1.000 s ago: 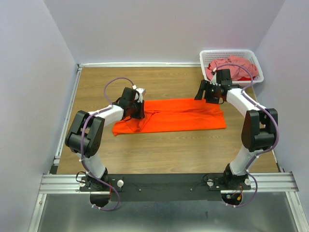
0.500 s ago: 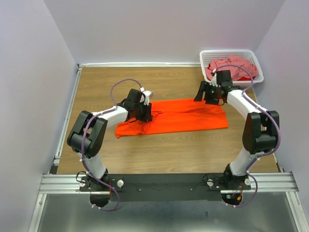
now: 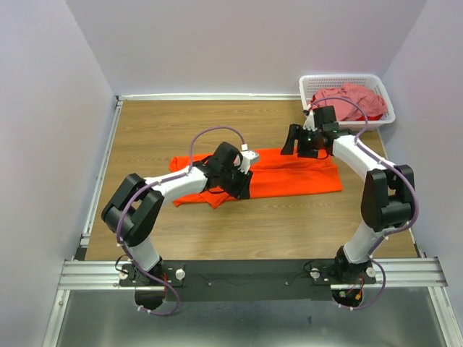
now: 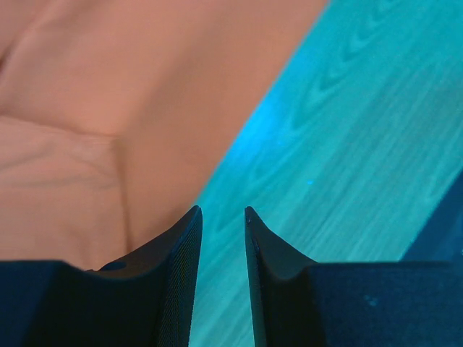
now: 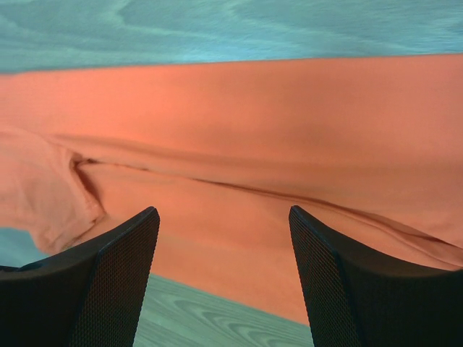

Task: Fold and stack the t-shirts
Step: Fold the tshirt

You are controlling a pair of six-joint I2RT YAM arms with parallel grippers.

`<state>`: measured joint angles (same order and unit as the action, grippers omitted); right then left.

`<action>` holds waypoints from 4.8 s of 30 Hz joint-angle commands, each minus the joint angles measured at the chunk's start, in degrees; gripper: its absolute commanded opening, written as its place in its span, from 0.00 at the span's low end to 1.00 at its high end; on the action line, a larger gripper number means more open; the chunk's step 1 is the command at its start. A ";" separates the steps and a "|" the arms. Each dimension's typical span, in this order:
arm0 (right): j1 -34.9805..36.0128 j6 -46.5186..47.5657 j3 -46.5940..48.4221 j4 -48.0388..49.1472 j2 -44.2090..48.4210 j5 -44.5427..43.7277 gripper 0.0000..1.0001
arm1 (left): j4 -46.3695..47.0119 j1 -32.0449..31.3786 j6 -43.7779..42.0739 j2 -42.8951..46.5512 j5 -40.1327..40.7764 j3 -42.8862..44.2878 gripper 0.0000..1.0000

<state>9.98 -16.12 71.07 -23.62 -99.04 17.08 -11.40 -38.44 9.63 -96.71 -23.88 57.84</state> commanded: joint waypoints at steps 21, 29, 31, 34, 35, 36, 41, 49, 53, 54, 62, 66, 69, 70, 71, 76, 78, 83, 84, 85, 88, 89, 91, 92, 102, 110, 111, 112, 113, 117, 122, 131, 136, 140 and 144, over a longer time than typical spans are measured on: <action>11.39 -4.35 -4.00 -0.11 -4.22 -16.73 0.75 | 2.26 29.11 13.84 3.64 14.64 -11.70 0.38; 9.36 -5.85 -9.98 -0.99 -4.14 -20.51 0.75 | -0.46 32.02 13.14 -1.11 17.55 -9.69 0.38; 9.36 -6.03 -11.55 -1.87 -4.23 -18.06 0.75 | -1.34 32.19 12.35 -3.39 18.34 -6.10 0.38; 9.36 -6.03 -13.32 -3.71 -4.66 -15.08 0.75 | -2.48 32.20 11.47 -7.08 19.13 -2.57 0.38; 9.36 -5.68 -13.67 -4.50 -4.84 -12.28 0.75 | -3.01 32.20 11.03 -8.31 19.39 0.57 0.38; 9.45 -5.50 -13.94 -6.25 -5.10 -10.42 0.75 | -3.62 32.28 10.42 -10.76 19.74 2.26 0.38; 14.62 -4.01 -14.82 -14.69 -3.79 -4.34 0.75 | -9.60 32.20 8.30 -20.00 23.44 15.52 0.38; 30.00 -4.54 -7.99 -22.70 -3.87 2.96 0.77 | -17.51 32.20 6.37 -35.64 29.76 44.79 0.38; 30.63 -1.55 -1.31 -24.89 -4.76 0.60 0.78 | -18.22 32.20 3.82 -39.17 30.91 53.68 0.38; 30.63 -1.29 0.11 -25.68 -4.32 -2.81 0.78 | -18.13 32.28 3.73 -39.09 31.34 55.08 0.38; 29.84 3.28 3.73 -28.85 -0.36 -19.72 0.83 | -13.47 32.02 8.30 -23.63 32.14 45.35 0.38; 29.49 5.30 3.02 -28.59 -2.28 -19.55 0.83 | -12.69 31.06 9.97 -16.95 31.88 36.67 0.39; 29.40 6.98 3.29 -28.76 -4.22 -18.14 0.83 | -12.42 28.52 9.97 -15.18 30.13 31.30 0.39; 29.40 7.41 3.55 -28.77 -4.49 -17.87 0.83 | -12.07 27.72 10.32 -15.00 29.77 30.06 0.39; 29.40 7.68 3.55 -28.59 -4.75 -17.44 0.83 | -11.63 27.10 10.67 -15.09 29.51 28.83 0.38; 29.49 8.30 2.59 -28.50 -6.77 -14.62 0.82 | -9.43 24.90 12.08 -16.93 27.84 25.12 0.38; 29.57 8.21 1.71 -28.24 -7.30 -14.09 0.82 | -9.34 24.73 11.99 -18.51 27.66 26.17 0.38; 30.01 7.33 0.30 -27.71 -8.80 -11.46 0.81 | -9.43 24.55 11.47 -23.43 27.66 28.81 0.38; 30.27 7.24 0.13 -27.45 -9.06 -10.85 0.81 | -9.34 24.55 11.20 -24.22 27.57 29.77 0.38; 30.80 6.72 -0.40 -27.19 -9.50 -9.62 0.81 | -9.78 24.55 10.85 -25.80 27.66 30.30 0.38; 32.55 6.01 -0.41 -26.75 -10.99 -6.99 0.81 | -10.31 24.55 9.62 -28.96 28.44 33.29 0.38; 33.00 5.49 -0.23 -26.40 -11.52 -6.02 0.81 | -11.01 24.55 9.10 -29.85 28.88 34.43 0.38; 34.66 4.96 0.38 -25.17 -13.54 -3.55 0.81 | -12.41 24.55 7.43 -32.49 30.46 38.99 0.38; 35.19 4.35 1.69 -24.81 -14.59 -2.68 0.81 | -13.38 24.64 6.81 -33.54 30.82 40.66 0.38; 39.07 0.30 13.12 -24.81 -21.89 0.32 0.82 | -19.36 24.64 2.68 -46.37 31.26 66.16 0.39; 38.28 -1.19 18.58 -25.25 -16.98 -5.12 0.83 | -18.40 24.81 1.45 -40.51 33.53 69.69 0.39; 37.75 -1.11 18.58 -25.16 -15.93 -5.65 0.83 | -18.05 25.16 1.79 -38.84 33.72 68.38 0.40; 37.31 -1.19 18.67 -25.16 -14.00 -6.61 0.83 | -17.52 25.60 2.23 -34.99 33.55 67.32 0.42; 36.09 -1.19 18.58 -25.16 -12.94 -7.14 0.83 | -15.95 26.13 2.50 -33.04 31.11 66.01 0.45; 32.74 -0.58 16.48 -25.08 -8.54 -9.26 0.83 | -10.50 30.25 5.22 -22.85 20.64 54.78 0.46; 31.95 1.70 10.16 -24.46 -4.15 -10.58 0.75 | -7.85 31.24 7.86 -10.19 17.72 42.55 0.54; 32.56 2.85 1.71 -18.23 -1.15 -3.12 0.43 | -9.26 22.80 13.91 14.68 30.64 11.00 0.54; 36.24 3.20 -1.37 -15.85 -1.06 -0.65 0.37 | -10.66 19.90 21.03 25.76 31.53 -4.46 0.54; 38.27 1.71 -2.86 -15.41 -0.80 -1.00 0.37 | -10.75 18.58 22.36 27.97 27.93 -9.32 0.54; 39.94 -1.01 -4.00 -14.88 -1.41 -2.49 0.38 | -10.49 17.52 20.79 26.49 26.69 -10.82 0.54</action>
<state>48.66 -14.46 68.18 -40.29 -101.71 14.66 -22.63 -20.10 29.71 -69.78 4.03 47.97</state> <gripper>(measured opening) 0.373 0.536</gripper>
